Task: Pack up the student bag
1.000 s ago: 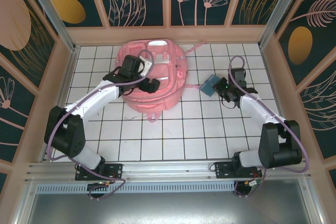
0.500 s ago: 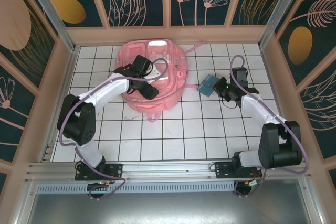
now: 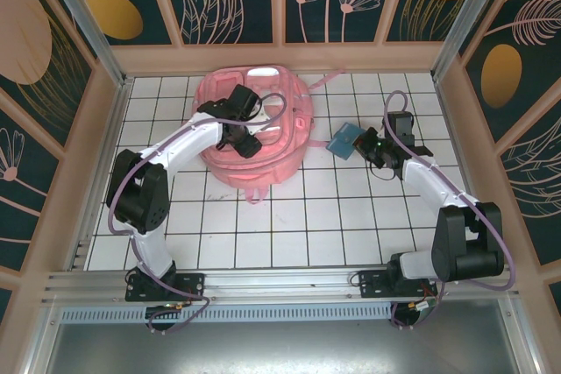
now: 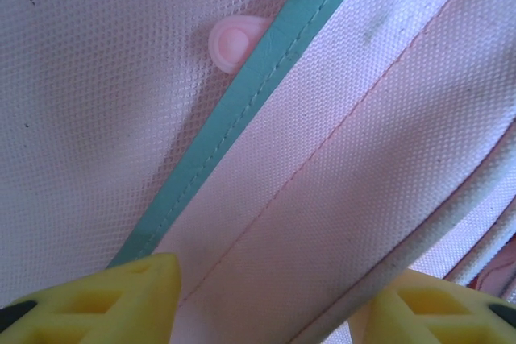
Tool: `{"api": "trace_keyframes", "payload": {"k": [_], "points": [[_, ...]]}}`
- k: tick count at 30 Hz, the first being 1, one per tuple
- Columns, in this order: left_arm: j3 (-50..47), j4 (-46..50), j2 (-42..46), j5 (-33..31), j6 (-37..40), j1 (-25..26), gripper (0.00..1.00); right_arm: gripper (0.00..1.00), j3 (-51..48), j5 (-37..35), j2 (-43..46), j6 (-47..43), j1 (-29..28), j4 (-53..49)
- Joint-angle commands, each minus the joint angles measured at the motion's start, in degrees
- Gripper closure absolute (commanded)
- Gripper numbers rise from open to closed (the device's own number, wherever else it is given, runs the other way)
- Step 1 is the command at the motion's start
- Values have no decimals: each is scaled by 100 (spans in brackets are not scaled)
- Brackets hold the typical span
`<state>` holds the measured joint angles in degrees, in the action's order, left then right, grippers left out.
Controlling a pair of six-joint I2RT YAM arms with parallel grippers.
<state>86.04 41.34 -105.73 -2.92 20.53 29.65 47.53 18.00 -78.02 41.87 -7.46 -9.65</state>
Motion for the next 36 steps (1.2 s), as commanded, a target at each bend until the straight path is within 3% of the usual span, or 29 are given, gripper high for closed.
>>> {"api": "trace_keyframes", "payload": {"k": [1, 12, 18, 23, 27, 36], "points": [[272, 29, 220, -173, 133, -47, 45, 100, 160, 150, 103, -13, 39, 234], [468, -154, 281, -221, 180, -61, 58, 100, 292, 544, 95, -91, -23, 298], [365, -596, 292, -373, -84, -56, 78, 100, 402, 1122, 16, -96, -375, 589], [302, -1078, 427, -145, -378, -56, 99, 100, 636, 1234, -203, 90, -1129, 816], [227, -1527, 616, 160, -583, -55, 100, 100, 735, 1259, -346, 275, -1530, 1026], [480, -2315, 712, 1686, -1464, 0, 100, 100, 1287, 818, -835, 429, -1906, 654]]}}
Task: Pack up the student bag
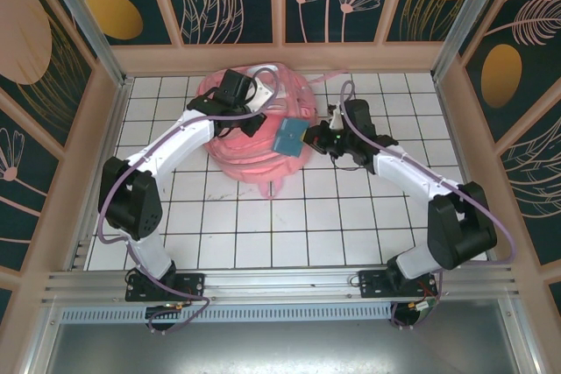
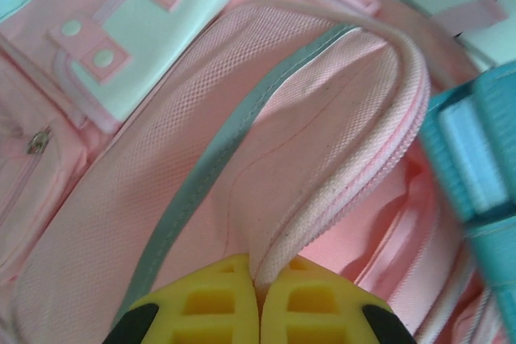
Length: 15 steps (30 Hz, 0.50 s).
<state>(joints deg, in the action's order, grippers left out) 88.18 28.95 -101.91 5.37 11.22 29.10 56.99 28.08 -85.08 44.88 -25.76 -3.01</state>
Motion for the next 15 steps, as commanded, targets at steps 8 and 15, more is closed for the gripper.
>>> {"api": "trace_keyframes", "payload": {"k": [8, 15], "points": [[584, -1656, -19, 1582, -1274, 189, 100, 100, 858, -936, -649, 711, -129, -369], [762, -1837, -241, 1804, -1600, 231, 100, 100, 1354, -1199, -1240, 1523, -187, 40]]}}
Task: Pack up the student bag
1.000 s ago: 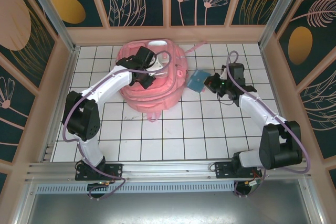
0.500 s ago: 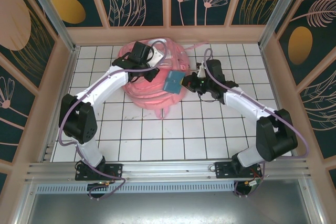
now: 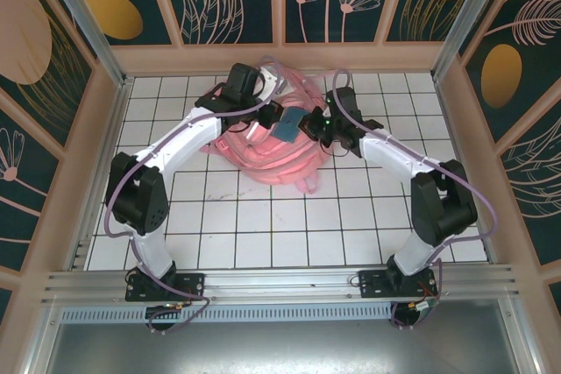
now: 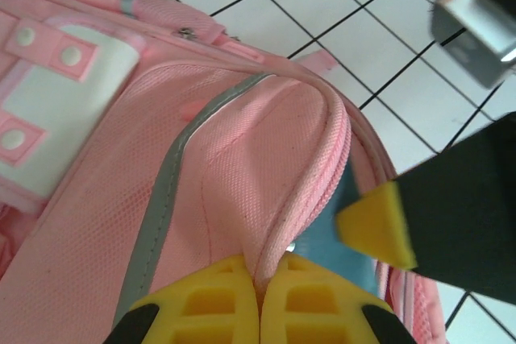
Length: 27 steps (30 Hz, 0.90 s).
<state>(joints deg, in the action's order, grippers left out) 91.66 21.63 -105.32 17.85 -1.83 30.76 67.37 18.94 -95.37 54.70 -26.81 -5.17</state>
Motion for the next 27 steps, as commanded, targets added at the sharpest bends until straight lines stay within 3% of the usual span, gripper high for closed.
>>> {"api": "trace_keyframes", "payload": {"k": [1, 9, 13, 17, 20, 27], "points": [[423, -1115, 85, 569, -325, 66, 100, 100, 380, -317, -291, 672, -103, 308], [388, -1030, 31, 469, -469, 70, 96, 97, 834, -388, -1078, 1385, -272, 914], [502, -754, 2, 163, -750, 57, 76, 78, 931, 45, -1220, 1340, -268, 813], [378, -592, 147, -92, -1131, -16, 52, 62, 234, 128, -645, 1315, -165, 751], [186, -537, 299, -174, -1512, -159, 48, 59, -346, 196, -95, 1266, -63, 658], [-922, -638, 1184, -838, -2251, -498, 27, 59, -1394, 186, 907, 869, 177, 309]]}}
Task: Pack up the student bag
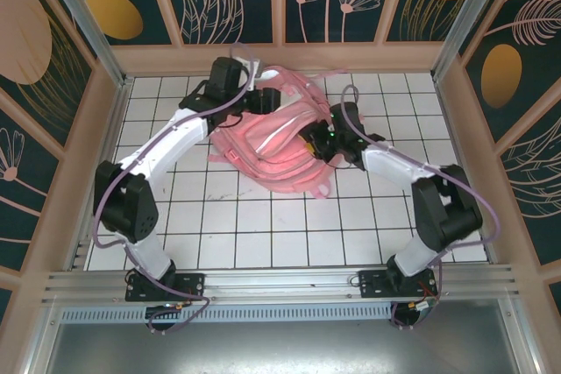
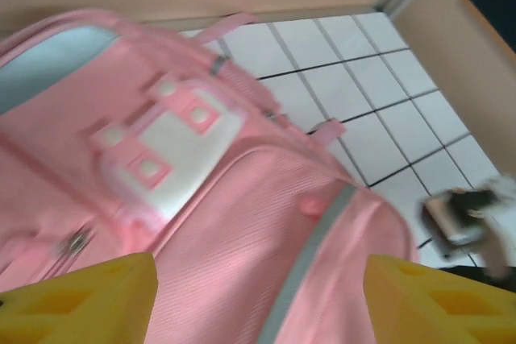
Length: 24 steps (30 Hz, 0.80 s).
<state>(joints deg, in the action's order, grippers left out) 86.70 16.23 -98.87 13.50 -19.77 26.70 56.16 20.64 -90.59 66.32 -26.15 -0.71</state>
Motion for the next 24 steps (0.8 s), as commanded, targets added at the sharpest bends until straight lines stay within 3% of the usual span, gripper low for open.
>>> {"api": "trace_keyframes", "payload": {"k": [1, 8, 13, 17, 24], "points": [[-646, -143, 687, -463, -514, -103, 26, 59, -340, 36, 490, -386, 149, -202], [-2282, -489, 1629, -592, -1103, -104, 23, 69, -522, -263, 919, -1190, 256, -815], [-3143, -1090, 1968, -272, -1600, -103, 23, 59, 202, -1116, 891, -2226, -174, -1730], [-3799, -1727, 2121, -168, -1911, -107, 23, 53, 307, -1058, 849, -2512, -484, -1694], [-3977, -2442, 1654, 232, -2925, -192, 27, 44, 504, -2123, 698, -2550, -1555, -1813]]}}
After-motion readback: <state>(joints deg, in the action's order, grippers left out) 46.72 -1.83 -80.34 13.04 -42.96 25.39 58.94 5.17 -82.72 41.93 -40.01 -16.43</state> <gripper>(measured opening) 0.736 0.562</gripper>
